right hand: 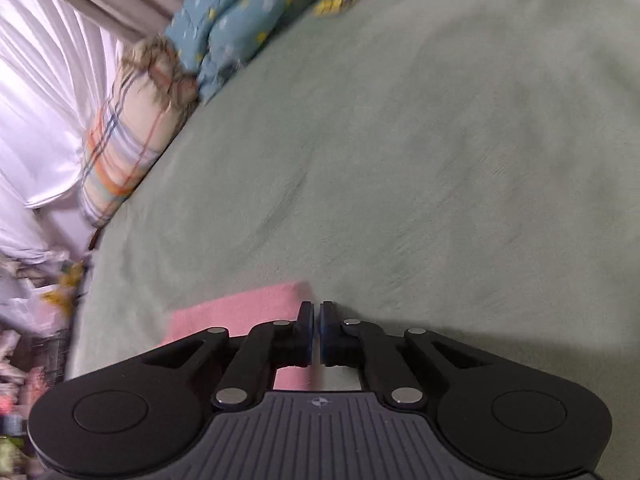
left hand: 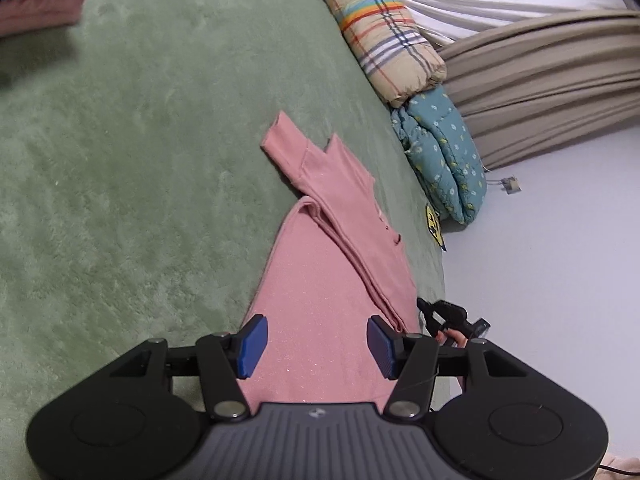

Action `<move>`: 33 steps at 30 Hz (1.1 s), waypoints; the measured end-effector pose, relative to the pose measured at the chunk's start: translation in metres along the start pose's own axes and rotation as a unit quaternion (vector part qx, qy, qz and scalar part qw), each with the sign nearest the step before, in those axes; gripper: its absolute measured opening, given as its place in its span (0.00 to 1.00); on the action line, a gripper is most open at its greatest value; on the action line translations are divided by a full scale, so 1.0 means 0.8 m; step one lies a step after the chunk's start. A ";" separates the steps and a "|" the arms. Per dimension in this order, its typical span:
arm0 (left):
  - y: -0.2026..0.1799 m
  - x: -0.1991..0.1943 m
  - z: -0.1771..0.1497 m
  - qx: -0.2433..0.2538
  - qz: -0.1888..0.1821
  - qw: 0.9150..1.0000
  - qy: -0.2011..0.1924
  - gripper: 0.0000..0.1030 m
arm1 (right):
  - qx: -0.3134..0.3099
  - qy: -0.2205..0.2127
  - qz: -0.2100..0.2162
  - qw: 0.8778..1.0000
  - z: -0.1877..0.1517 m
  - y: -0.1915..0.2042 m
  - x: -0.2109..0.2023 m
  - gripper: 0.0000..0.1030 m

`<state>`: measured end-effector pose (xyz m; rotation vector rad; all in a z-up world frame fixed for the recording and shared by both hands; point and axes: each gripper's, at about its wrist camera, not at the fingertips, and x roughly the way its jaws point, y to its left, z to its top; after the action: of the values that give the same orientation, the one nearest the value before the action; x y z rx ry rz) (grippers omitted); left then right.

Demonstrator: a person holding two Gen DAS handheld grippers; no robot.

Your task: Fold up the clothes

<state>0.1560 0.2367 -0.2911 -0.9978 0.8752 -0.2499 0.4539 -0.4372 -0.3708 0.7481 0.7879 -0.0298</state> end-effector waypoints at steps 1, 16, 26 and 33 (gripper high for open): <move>0.000 -0.001 -0.001 -0.001 -0.004 1.000 0.001 0.53 | -0.006 0.012 0.026 1.000 -0.007 -0.005 -0.019 0.24; -0.049 -0.075 -0.041 0.032 -0.054 0.998 -0.032 0.53 | -0.008 0.089 0.040 0.995 -0.157 -0.077 -0.154 0.03; -0.056 -0.064 -0.034 0.086 -0.039 0.995 -0.037 0.62 | -0.027 0.033 0.000 0.999 -0.202 -0.076 -0.242 0.13; -0.017 0.013 -0.004 0.045 -0.032 0.998 -0.041 0.61 | -0.277 -0.018 0.025 0.960 -0.260 0.103 -0.265 0.45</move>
<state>0.1630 0.2214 -0.2858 -0.9472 0.7519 -0.2979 0.1942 -0.2979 -0.2806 0.2330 0.6958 0.2147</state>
